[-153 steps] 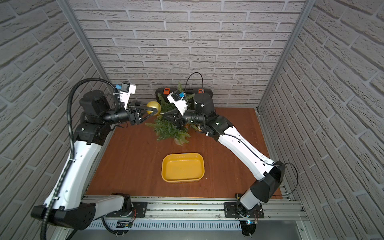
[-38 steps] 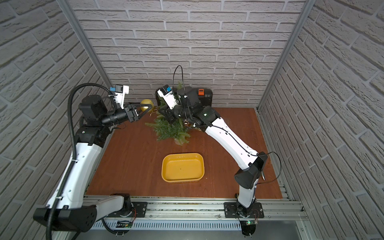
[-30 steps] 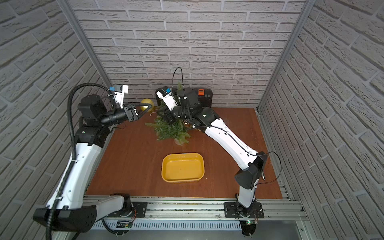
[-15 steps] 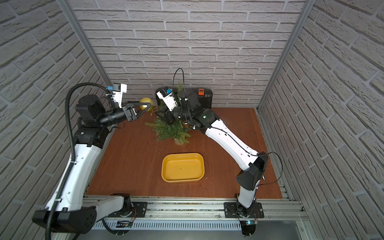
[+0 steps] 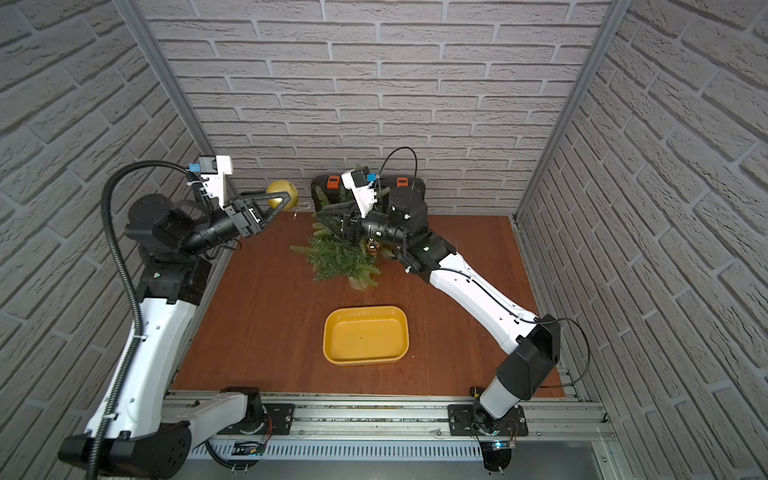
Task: Decorate the small christmas tree with ornaments
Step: Hang an ornament on the christmas tree.
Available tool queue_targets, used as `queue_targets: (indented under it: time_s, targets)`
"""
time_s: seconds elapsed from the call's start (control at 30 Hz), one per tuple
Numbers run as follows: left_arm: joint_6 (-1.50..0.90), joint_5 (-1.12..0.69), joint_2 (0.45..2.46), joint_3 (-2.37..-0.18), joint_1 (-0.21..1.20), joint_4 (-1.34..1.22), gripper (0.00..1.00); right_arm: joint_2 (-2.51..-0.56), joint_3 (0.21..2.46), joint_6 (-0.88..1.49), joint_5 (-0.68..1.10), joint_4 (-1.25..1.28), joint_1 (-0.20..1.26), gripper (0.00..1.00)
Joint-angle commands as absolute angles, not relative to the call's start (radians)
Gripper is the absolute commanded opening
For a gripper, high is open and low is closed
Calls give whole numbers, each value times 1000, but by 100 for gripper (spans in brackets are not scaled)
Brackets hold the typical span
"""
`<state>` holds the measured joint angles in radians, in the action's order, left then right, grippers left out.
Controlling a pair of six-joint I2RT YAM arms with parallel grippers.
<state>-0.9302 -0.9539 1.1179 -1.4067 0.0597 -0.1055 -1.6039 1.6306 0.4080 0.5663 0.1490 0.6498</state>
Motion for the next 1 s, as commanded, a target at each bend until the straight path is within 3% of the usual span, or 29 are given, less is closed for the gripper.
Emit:
queue_targets:
  time_s: [0.0, 0.27, 0.67, 0.97]
  targets:
    - [-1035, -932, 1099, -1409, 54, -278, 52, -1584, 1612, 532, 603, 404, 662, 37]
    - [-1091, -893, 1089, -1435, 54, -330, 52, -1626, 1623, 602, 568, 562, 721, 42]
    - [-1124, -884, 1085, -1445, 55, -359, 52, -1738, 1761, 629, 552, 556, 784, 46]
    - [-1071, -874, 1072, -1445, 55, -290, 52, -1714, 1737, 578, 527, 503, 790, 13]
